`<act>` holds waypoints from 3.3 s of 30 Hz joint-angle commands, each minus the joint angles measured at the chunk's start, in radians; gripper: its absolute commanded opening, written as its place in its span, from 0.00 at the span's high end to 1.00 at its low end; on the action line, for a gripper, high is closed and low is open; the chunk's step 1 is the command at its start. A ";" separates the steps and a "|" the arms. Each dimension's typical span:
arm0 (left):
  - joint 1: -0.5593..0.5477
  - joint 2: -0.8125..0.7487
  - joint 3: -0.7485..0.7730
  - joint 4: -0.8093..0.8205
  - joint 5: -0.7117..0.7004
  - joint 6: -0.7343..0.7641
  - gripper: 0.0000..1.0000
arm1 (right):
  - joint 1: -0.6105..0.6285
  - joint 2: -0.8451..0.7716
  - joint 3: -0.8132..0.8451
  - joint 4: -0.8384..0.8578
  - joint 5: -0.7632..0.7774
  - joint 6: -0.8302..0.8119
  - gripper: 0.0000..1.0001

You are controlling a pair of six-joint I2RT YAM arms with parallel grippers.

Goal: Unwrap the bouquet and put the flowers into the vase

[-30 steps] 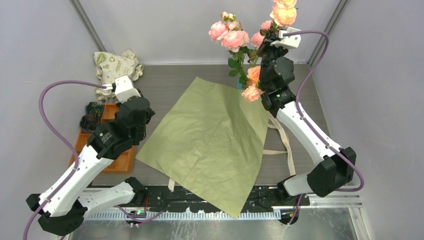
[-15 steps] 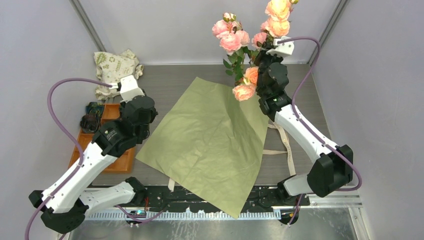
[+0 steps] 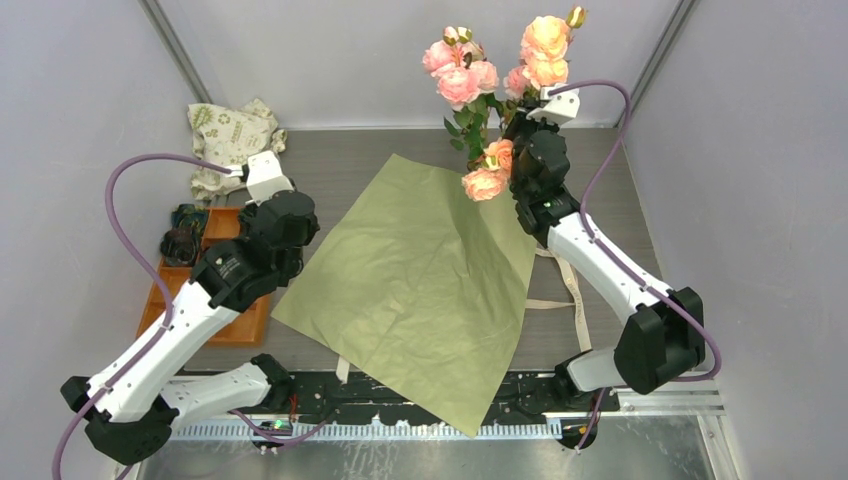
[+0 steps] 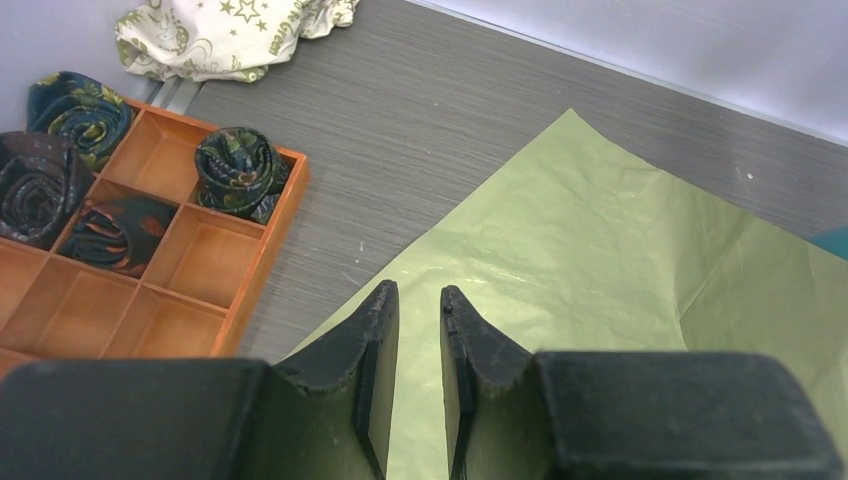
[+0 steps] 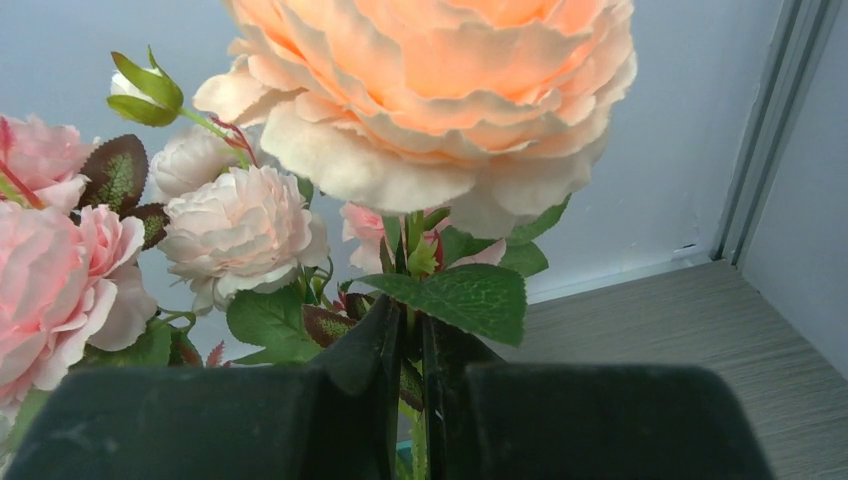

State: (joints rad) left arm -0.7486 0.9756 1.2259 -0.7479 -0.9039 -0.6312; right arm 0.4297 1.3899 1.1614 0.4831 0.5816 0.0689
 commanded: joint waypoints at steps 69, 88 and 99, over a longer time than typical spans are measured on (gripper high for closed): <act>-0.001 0.103 0.021 0.067 0.085 -0.067 0.76 | -0.001 -0.483 0.242 -0.682 0.414 0.253 0.00; -0.002 0.072 0.035 0.036 0.088 -0.086 0.76 | -0.001 -0.685 0.123 -0.603 0.478 0.322 0.01; -0.002 0.074 0.030 0.034 0.103 -0.100 0.76 | -0.003 -0.641 0.192 -0.695 0.509 0.318 0.01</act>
State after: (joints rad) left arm -0.7486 1.0691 1.2243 -0.7231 -0.7959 -0.7078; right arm 0.4297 0.7143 1.2968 -0.1722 1.0657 0.3767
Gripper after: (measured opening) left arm 0.237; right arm 0.994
